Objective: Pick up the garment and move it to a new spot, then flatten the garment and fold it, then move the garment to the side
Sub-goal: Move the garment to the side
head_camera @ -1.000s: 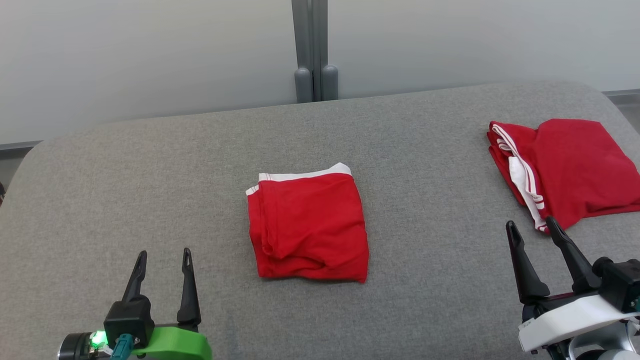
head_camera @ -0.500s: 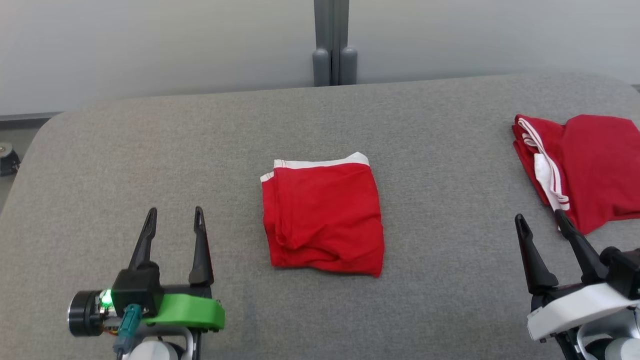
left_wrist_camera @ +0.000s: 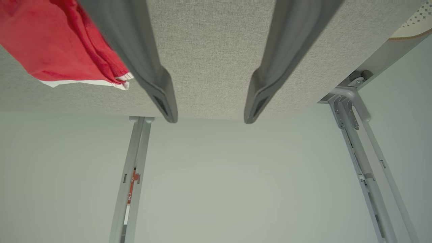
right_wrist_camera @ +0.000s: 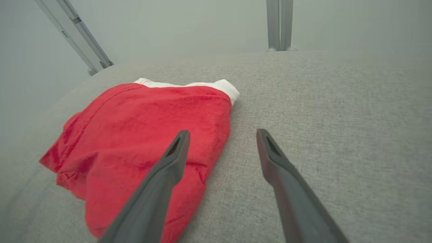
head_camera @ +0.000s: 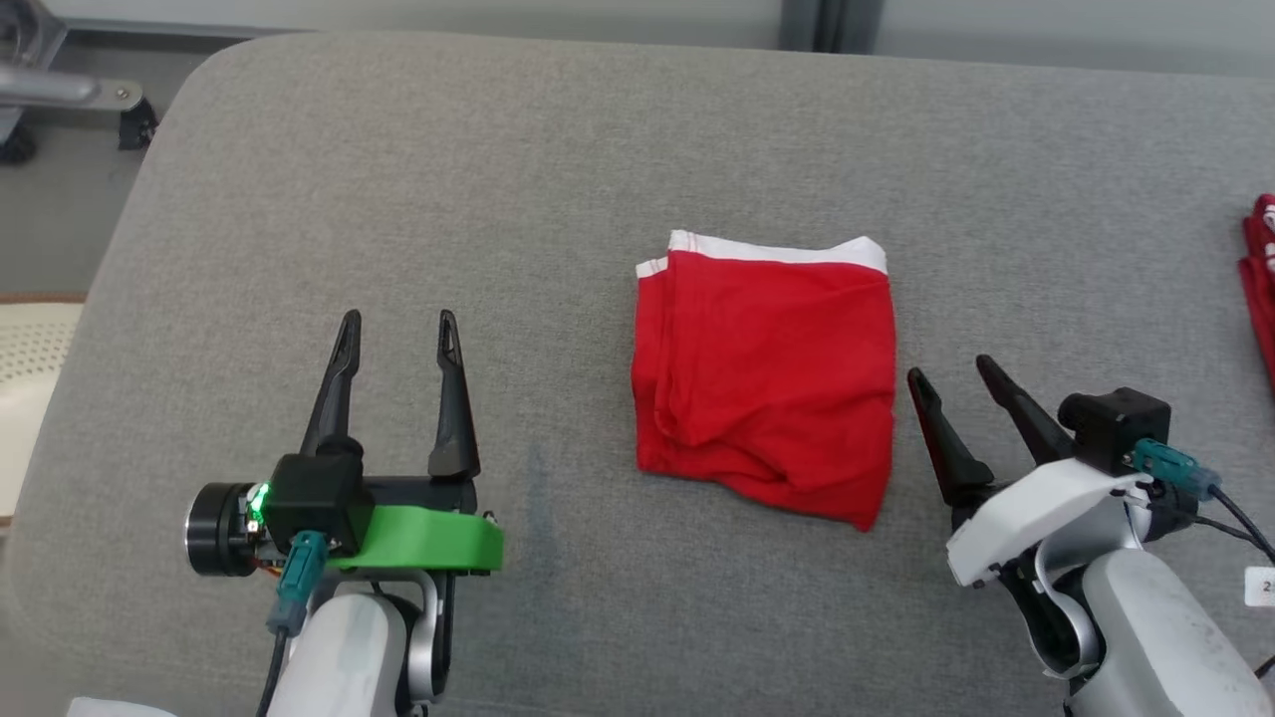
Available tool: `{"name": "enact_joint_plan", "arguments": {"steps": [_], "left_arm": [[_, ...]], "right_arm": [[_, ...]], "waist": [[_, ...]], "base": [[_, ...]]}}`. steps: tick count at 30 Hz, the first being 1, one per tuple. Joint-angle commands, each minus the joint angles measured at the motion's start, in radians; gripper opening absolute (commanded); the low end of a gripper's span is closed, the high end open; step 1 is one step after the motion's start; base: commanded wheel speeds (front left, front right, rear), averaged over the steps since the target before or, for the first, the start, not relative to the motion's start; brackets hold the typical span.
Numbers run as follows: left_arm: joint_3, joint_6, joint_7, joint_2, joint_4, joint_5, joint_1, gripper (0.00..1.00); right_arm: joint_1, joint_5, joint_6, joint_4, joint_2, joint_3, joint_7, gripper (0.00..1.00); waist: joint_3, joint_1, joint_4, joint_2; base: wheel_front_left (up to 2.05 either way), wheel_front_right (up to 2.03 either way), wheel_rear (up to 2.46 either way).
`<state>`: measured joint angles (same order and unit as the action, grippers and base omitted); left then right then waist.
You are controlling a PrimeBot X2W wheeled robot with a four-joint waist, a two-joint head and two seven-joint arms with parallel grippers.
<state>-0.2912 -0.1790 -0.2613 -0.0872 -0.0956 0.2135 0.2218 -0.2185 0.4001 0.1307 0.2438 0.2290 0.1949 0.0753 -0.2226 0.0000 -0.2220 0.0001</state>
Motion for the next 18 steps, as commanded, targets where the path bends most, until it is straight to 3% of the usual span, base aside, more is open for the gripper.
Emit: {"name": "enact_joint_plan", "arguments": {"steps": [1, 6, 7, 8, 9, 14, 18], "left_arm": [[0.000, 0.004, -0.004, 0.005, 0.003, -0.012, 0.018, 1.00], [-0.004, 0.015, -0.004, 0.023, 0.001, -0.017, 0.023, 1.00], [-0.002, 0.016, -0.004, 0.024, 0.001, -0.017, 0.021, 1.00], [0.002, 0.016, -0.004, 0.025, 0.001, -0.020, 0.017, 1.00], [0.004, 0.016, -0.004, 0.026, 0.001, -0.022, 0.013, 1.00], [0.025, 0.016, -0.004, 0.029, 0.010, -0.035, -0.011, 1.00], [0.047, 0.017, -0.004, 0.026, 0.017, -0.051, -0.025, 1.00]], "right_arm": [[-0.026, 0.016, 0.000, 0.035, -0.004, 0.010, 0.011, 1.00], [-0.085, 0.050, 0.000, 0.198, -0.015, 0.043, 0.030, 1.00], [-0.090, 0.067, 0.000, 0.218, -0.023, 0.045, 0.032, 0.44], [-0.093, 0.071, 0.000, 0.241, -0.023, 0.055, 0.027, 0.16], [-0.091, 0.082, 0.000, 0.257, -0.024, 0.063, 0.023, 0.00], [-0.091, 0.119, 0.000, 0.277, -0.015, 0.107, 0.051, 0.00], [-0.080, 0.146, 0.000, 0.255, 0.008, 0.146, 0.085, 0.00]], "waist": [[-0.082, 0.0000, -0.090, -0.0001], [-0.082, 0.0000, -0.123, -0.0001], [-0.080, 0.0000, -0.124, -0.0001], [-0.077, 0.0000, -0.125, -0.0001], [-0.075, 0.0000, -0.125, -0.0001], [-0.061, 0.0000, -0.098, -0.0001], [-0.050, 0.0000, -0.040, -0.0001]], "base": [[0.00, 0.00, 0.00], [0.00, 0.00, 0.00], [0.00, 0.00, 0.00], [0.00, 0.00, 0.00], [0.00, 0.00, 0.00], [0.00, 0.00, 0.00], [0.00, 0.00, 0.00]]}}
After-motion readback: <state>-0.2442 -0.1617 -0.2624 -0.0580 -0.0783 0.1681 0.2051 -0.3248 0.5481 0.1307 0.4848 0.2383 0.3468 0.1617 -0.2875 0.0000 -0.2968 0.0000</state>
